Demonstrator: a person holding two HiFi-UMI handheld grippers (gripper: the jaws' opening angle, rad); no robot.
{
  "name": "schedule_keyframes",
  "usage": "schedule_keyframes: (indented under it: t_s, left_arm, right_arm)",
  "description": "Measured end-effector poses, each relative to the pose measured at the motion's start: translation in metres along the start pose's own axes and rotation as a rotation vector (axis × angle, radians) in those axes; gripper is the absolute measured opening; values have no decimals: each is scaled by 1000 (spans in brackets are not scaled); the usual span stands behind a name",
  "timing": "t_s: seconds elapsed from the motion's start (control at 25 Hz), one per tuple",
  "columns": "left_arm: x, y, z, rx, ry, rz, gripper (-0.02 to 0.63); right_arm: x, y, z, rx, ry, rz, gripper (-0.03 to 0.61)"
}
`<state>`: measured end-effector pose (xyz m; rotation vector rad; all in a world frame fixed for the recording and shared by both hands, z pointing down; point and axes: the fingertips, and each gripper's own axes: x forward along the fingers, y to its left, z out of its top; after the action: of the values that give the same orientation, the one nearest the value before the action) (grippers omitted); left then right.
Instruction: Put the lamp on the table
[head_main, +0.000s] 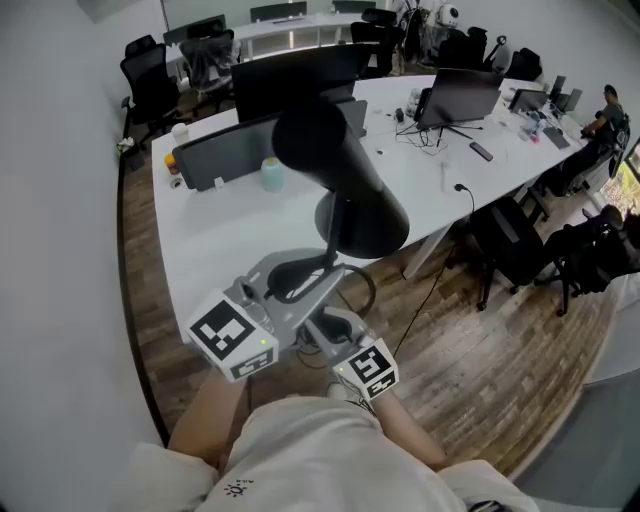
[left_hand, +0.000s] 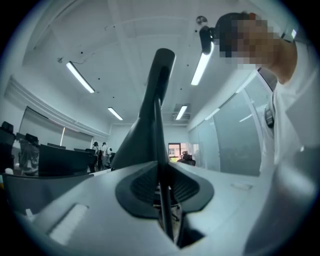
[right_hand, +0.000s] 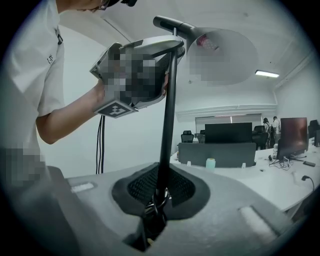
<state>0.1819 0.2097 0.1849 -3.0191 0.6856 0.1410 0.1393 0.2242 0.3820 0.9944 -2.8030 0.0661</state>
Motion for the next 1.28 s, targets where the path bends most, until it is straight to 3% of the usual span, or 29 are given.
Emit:
schedule_keyframes:
  t_s: [1.28]
  left_arm:
    - [-96, 2, 8, 15, -31, -53, 54]
  right_arm:
    - [48, 80, 6, -11, 19, -31, 38]
